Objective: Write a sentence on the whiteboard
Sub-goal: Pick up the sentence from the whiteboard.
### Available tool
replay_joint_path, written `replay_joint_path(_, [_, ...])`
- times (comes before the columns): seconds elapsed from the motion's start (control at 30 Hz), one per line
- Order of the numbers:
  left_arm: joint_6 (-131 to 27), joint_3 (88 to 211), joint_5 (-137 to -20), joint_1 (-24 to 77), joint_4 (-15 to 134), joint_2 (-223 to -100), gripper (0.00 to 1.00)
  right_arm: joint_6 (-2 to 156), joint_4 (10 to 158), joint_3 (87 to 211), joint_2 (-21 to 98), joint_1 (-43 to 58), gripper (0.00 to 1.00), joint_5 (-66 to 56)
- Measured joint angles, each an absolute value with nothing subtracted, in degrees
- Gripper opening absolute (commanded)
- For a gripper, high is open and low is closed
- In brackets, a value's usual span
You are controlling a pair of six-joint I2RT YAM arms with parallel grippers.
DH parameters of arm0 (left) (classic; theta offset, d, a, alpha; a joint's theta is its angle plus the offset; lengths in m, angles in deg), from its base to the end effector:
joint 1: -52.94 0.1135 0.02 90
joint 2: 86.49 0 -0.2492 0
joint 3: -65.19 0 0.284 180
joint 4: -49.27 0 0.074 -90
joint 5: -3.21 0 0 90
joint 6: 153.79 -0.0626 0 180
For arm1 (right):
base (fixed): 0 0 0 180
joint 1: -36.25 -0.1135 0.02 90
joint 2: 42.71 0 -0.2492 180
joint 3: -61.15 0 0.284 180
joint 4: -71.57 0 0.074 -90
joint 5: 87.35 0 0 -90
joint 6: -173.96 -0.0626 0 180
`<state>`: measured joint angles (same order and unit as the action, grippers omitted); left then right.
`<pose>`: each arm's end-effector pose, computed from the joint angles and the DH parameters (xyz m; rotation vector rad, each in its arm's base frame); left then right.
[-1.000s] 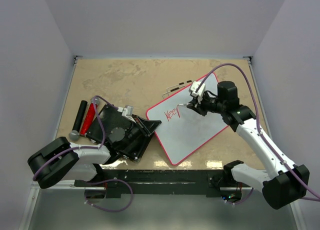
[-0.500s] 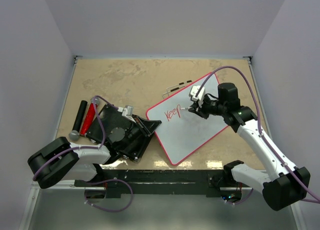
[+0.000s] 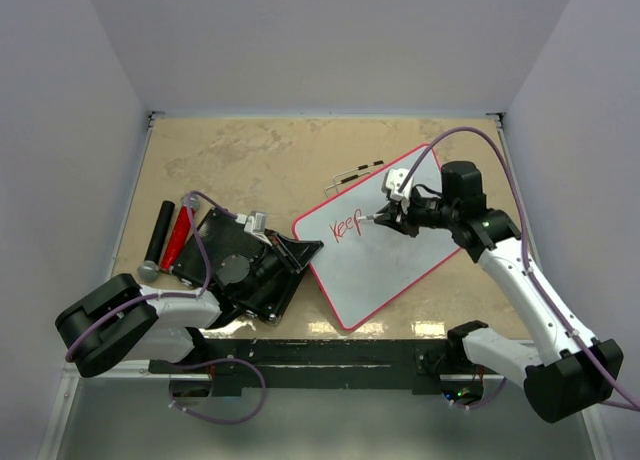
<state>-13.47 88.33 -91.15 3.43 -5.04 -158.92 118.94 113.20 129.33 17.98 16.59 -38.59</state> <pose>0.1763 -0.1991 0.1477 -0.0796 1.6360 -1.3268 0.2496 0.1330 0.2999 -1.2858 1.6106 0.6109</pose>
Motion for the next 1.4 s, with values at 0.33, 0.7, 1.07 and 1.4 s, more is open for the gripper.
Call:
replay_joint_path(0.33, [-13.82, 88.33, -90.91, 3.43, -5.15, -158.92, 0.00, 118.85, 113.35, 130.31, 13.35, 20.63, 0.00, -40.68])
replay_joint_path(0.7, [-13.93, 88.33, -90.43, 3.67, -5.21, -158.92, 0.00, 118.44, 113.31, 130.09, 13.00, 23.32, 0.00, -40.84])
replay_joint_path(1.07, [-13.95, 88.33, -90.17, 3.75, -5.25, -158.92, 0.00, 120.03, 114.62, 130.09, 13.52, 28.85, 0.00, -42.08])
replay_joint_path(1.4, [-13.97, 88.33, -90.06, 3.80, -5.25, -158.92, 0.00, 122.09, 116.41, 130.09, 14.66, 31.52, 0.00, -43.57])
